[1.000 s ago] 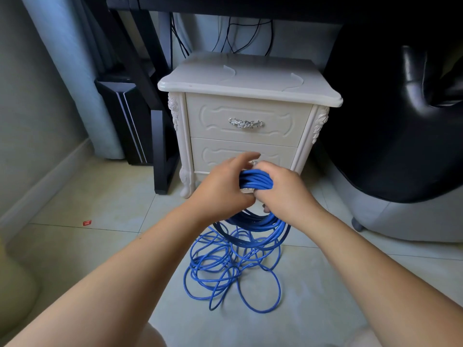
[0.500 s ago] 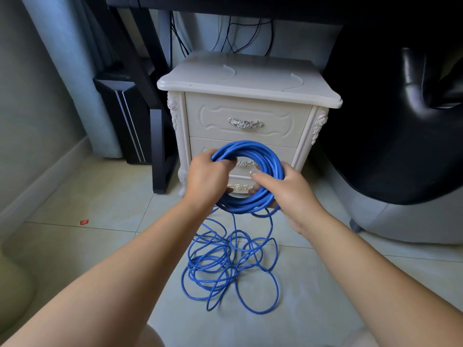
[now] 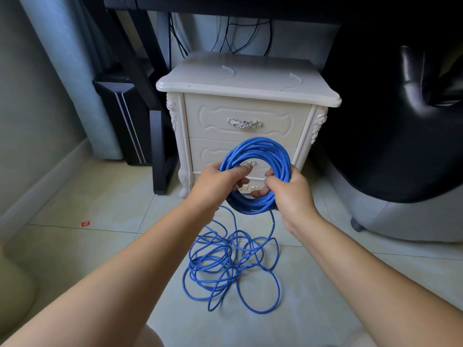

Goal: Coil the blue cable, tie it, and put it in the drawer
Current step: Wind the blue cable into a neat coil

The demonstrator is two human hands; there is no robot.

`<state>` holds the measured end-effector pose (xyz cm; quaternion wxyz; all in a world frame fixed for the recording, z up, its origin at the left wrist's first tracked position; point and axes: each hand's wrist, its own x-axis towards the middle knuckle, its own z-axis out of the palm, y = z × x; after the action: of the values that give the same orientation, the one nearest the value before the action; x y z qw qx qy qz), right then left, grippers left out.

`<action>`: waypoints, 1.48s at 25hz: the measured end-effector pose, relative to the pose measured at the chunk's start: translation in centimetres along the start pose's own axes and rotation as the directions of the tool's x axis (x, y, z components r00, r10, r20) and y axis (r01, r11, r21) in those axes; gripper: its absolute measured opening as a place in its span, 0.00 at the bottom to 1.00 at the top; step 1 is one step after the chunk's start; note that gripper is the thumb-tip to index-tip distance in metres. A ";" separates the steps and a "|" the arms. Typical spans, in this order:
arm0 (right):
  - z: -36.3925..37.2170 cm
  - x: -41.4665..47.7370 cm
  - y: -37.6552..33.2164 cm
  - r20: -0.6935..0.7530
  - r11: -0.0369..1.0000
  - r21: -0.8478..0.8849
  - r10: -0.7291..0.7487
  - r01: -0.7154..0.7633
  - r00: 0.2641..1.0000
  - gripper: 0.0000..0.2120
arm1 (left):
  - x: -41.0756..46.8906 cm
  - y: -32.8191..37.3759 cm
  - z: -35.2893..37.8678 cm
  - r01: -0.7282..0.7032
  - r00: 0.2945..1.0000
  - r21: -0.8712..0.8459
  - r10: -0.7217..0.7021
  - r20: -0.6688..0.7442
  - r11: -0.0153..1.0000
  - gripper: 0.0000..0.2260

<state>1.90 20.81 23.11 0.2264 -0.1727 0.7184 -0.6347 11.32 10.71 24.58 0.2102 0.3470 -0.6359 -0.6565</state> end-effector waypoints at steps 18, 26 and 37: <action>-0.8 -0.4 -2.0 0.318 0.675 -0.611 -0.268 0.413 0.909 0.11 | 1.0 -0.3 -2.4 -0.306 0.945 0.480 0.201 0.259 0.822 0.20; -0.9 -0.3 -2.2 0.246 0.989 0.151 -0.038 0.000 0.969 0.05 | 1.0 0.3 -0.3 -0.164 0.986 -0.006 0.164 0.024 0.986 0.07; 0.5 -0.7 0.2 0.252 0.992 0.100 0.048 -0.075 0.966 0.22 | 0.2 0.1 1.2 0.057 0.954 -0.451 -0.182 -0.238 0.891 0.07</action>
<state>2.74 20.78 22.96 0.3437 -0.2162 0.6536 -0.6387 10.30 11.39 24.56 0.3276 0.4171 -0.4134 -0.7401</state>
